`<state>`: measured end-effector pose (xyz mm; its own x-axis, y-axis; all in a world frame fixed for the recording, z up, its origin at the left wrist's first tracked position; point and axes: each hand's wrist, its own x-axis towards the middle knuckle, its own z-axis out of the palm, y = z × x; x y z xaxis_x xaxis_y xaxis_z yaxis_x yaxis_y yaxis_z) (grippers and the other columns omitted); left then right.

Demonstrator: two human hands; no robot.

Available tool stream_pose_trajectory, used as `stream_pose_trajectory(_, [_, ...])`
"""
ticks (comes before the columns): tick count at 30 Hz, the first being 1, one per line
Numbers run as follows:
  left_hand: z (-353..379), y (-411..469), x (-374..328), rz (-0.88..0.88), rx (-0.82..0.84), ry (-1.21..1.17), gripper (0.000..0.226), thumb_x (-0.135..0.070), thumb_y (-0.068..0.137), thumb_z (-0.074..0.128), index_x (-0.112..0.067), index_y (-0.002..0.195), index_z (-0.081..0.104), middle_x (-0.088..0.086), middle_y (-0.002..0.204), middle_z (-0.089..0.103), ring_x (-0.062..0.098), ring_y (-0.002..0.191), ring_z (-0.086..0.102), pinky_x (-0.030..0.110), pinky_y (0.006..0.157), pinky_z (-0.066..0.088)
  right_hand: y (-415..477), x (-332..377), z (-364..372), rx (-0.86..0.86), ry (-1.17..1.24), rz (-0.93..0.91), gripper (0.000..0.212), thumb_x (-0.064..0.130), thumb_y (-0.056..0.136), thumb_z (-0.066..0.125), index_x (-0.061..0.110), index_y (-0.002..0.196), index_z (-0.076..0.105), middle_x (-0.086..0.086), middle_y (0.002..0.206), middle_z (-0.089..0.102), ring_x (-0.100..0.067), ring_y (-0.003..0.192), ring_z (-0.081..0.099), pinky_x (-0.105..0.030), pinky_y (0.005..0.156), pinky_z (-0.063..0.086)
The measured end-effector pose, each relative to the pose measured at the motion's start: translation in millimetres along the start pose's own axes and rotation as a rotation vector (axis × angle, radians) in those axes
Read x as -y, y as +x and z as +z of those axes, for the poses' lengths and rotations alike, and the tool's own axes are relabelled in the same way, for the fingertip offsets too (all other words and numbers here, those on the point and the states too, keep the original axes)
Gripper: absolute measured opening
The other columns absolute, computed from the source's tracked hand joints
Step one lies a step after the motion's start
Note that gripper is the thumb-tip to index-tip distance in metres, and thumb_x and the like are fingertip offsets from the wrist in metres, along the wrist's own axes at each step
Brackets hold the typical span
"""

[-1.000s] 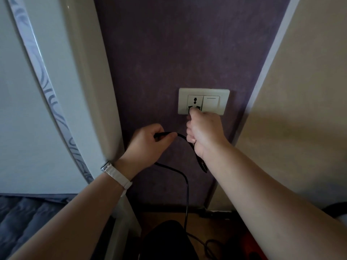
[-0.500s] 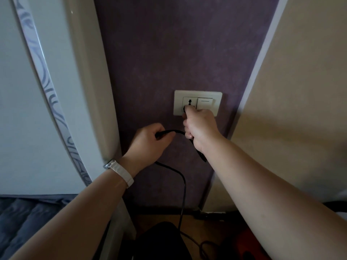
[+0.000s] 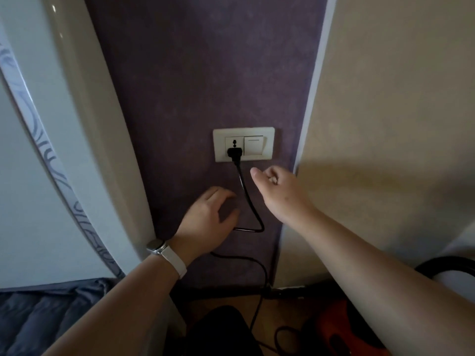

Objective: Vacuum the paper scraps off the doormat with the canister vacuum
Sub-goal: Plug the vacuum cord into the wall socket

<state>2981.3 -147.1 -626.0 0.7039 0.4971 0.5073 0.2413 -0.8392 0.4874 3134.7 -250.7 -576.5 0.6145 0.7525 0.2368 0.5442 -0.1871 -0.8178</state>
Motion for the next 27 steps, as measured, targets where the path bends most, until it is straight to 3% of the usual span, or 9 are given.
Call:
stream_pose_trajectory(3, [15,1,-16,0.060,0.119,-0.043,0.030,-0.029,0.087,0.063,-0.013,0.112,0.064,-0.005,0.109,0.061,0.009,0.098,0.058,0.025,0.085,0.049,-5,-21,-13,0.022,-0.099,-0.063,0.034,0.056,0.094,0.051,0.025,0.080,0.052,0.011,0.063,0.051,-0.005,0.060,0.052,-0.028,0.060,0.040])
stream_pose_trajectory(7, [46,8,-33,0.020,0.256,-0.023,0.039,-0.036,0.089,0.066,-0.017,0.123,0.061,-0.004,0.122,0.060,0.013,0.111,0.056,0.030,0.094,0.048,-17,-61,-42,0.048,-0.363,-0.140,0.034,0.051,0.094,0.054,0.021,0.107,0.062,0.004,0.104,0.063,-0.017,0.094,0.061,-0.033,0.078,0.050])
stream_pose_trajectory(9, [61,11,-47,-0.015,0.302,0.111,0.038,-0.043,0.091,0.061,-0.019,0.120,0.062,-0.003,0.121,0.061,0.018,0.111,0.056,0.036,0.090,0.051,-27,-83,-60,0.079,-0.466,-0.143,0.038,0.046,0.095,0.055,0.017,0.118,0.063,-0.002,0.117,0.062,-0.023,0.104,0.060,-0.034,0.085,0.047])
stream_pose_trajectory(13, [77,-3,-73,-0.173,0.117,0.266,0.031,-0.049,0.086,0.063,-0.020,0.095,0.065,0.003,0.094,0.065,0.027,0.090,0.063,0.036,0.069,0.055,-52,-120,-88,0.237,-0.615,-0.062,0.048,0.049,0.097,0.048,0.019,0.134,0.054,0.002,0.134,0.053,-0.020,0.120,0.052,-0.035,0.097,0.044])
stream_pose_trajectory(16, [82,-32,-63,-0.172,0.140,0.352,0.038,-0.052,0.081,0.066,-0.015,0.085,0.066,0.006,0.083,0.065,0.032,0.078,0.065,0.037,0.058,0.053,-67,-143,-101,0.296,-0.635,0.021,0.050,0.051,0.099,0.044,0.022,0.139,0.050,0.005,0.138,0.048,-0.017,0.125,0.047,-0.034,0.101,0.041])
stream_pose_trajectory(18, [77,-50,-50,-0.127,0.139,0.379,0.043,-0.053,0.082,0.059,-0.011,0.089,0.067,0.006,0.086,0.066,0.032,0.077,0.065,0.037,0.055,0.053,-74,-152,-104,0.320,-0.629,0.049,0.050,0.050,0.099,0.044,0.022,0.140,0.049,0.006,0.140,0.046,-0.017,0.126,0.045,-0.033,0.102,0.039])
stream_pose_trajectory(22, [69,-78,-36,0.035,0.084,0.299,0.038,-0.040,0.086,0.055,-0.006,0.096,0.069,0.006,0.092,0.068,0.029,0.080,0.066,0.038,0.058,0.056,-80,-160,-100,0.362,-0.599,0.034,0.047,0.047,0.100,0.045,0.022,0.139,0.049,0.005,0.140,0.044,-0.016,0.127,0.044,-0.036,0.104,0.038])
stream_pose_trajectory(27, [89,-83,-42,0.011,0.262,0.143,0.041,-0.044,0.086,0.054,-0.013,0.111,0.066,0.000,0.111,0.065,0.019,0.098,0.062,0.034,0.079,0.056,-87,-170,-93,0.421,-0.559,0.010,0.047,0.049,0.099,0.046,0.023,0.139,0.049,0.006,0.140,0.044,-0.016,0.125,0.045,-0.033,0.101,0.040])
